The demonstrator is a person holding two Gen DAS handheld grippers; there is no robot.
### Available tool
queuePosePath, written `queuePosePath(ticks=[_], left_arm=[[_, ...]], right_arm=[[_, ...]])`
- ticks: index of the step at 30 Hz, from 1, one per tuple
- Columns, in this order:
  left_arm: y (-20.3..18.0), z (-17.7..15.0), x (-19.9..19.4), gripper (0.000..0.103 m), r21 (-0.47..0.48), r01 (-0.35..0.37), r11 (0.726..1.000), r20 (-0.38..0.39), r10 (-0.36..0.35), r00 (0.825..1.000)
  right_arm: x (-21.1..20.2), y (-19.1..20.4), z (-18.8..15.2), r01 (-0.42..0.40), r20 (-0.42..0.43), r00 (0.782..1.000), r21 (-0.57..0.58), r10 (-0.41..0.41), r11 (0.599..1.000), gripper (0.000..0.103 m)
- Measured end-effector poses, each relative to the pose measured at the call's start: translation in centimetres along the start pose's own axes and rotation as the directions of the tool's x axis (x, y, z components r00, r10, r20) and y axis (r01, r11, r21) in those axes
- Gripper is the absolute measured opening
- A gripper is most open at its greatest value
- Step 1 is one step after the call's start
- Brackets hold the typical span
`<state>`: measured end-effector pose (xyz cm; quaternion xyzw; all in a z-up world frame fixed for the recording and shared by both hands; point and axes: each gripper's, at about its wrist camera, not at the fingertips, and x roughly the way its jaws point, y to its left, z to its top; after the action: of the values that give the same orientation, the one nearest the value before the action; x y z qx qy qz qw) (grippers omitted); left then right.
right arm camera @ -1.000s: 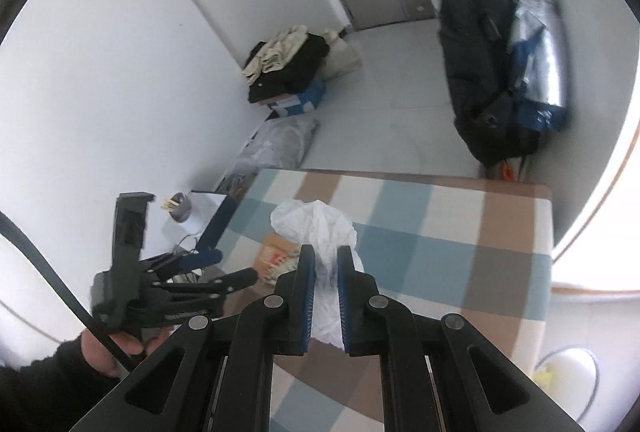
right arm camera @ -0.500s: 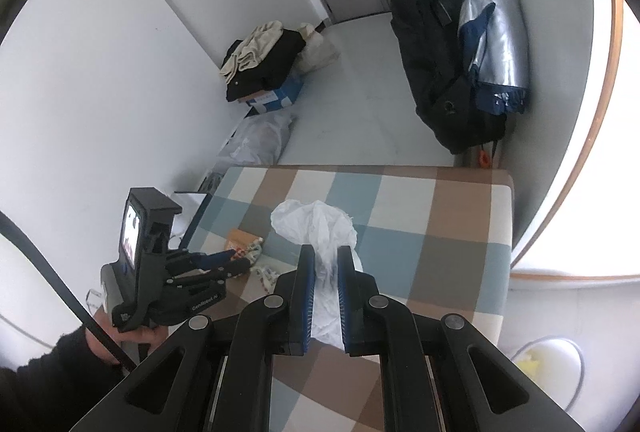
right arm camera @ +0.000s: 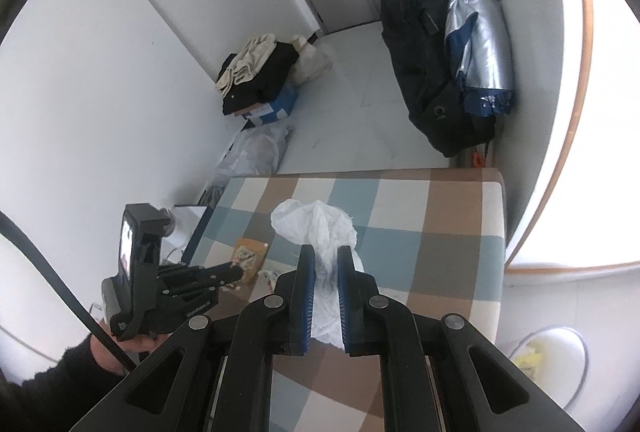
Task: Collect trash
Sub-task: 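Lift the white plastic with the right tool while the left tool grasps the red-white wrapper, then carry the white plastic and wrapper in both tools over the bin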
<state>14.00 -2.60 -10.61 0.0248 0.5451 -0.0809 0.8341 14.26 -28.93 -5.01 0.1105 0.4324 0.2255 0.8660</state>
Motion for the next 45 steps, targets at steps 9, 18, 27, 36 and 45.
queuePosePath(ticks=[9,18,27,36,45], left_arm=[[0.2,-0.5,-3.0,0.003,-0.038,0.138,0.99,0.07,-0.135,0.988],[-0.2,-2.2,-6.7,0.002,-0.028,0.229,0.973,0.098,-0.226,0.969],[0.0,-5.6,-9.0,0.002,-0.036,0.27,0.962,0.119,-0.265,0.957],[-3.1,-5.2,-11.6,0.002,0.037,0.308,0.951,0.148,-0.31,0.939],[-7.7,-3.5,-14.3,0.002,0.119,0.333,0.935,0.185,-0.351,0.918]], right_arm=[[-3.0,0.1,-2.3,0.009,0.046,0.999,0.083,-0.013,0.997,0.01],[-5.7,1.6,-6.4,0.01,0.055,0.998,0.109,-0.016,0.994,0.01],[-6.6,3.4,-8.5,0.003,0.071,0.997,0.103,-0.01,0.995,0.011],[-10.9,5.1,-9.5,-0.052,0.21,0.977,0.134,0.023,0.99,0.011],[-15.7,3.9,-10.8,-0.085,0.32,0.947,0.203,0.016,0.976,0.012]])
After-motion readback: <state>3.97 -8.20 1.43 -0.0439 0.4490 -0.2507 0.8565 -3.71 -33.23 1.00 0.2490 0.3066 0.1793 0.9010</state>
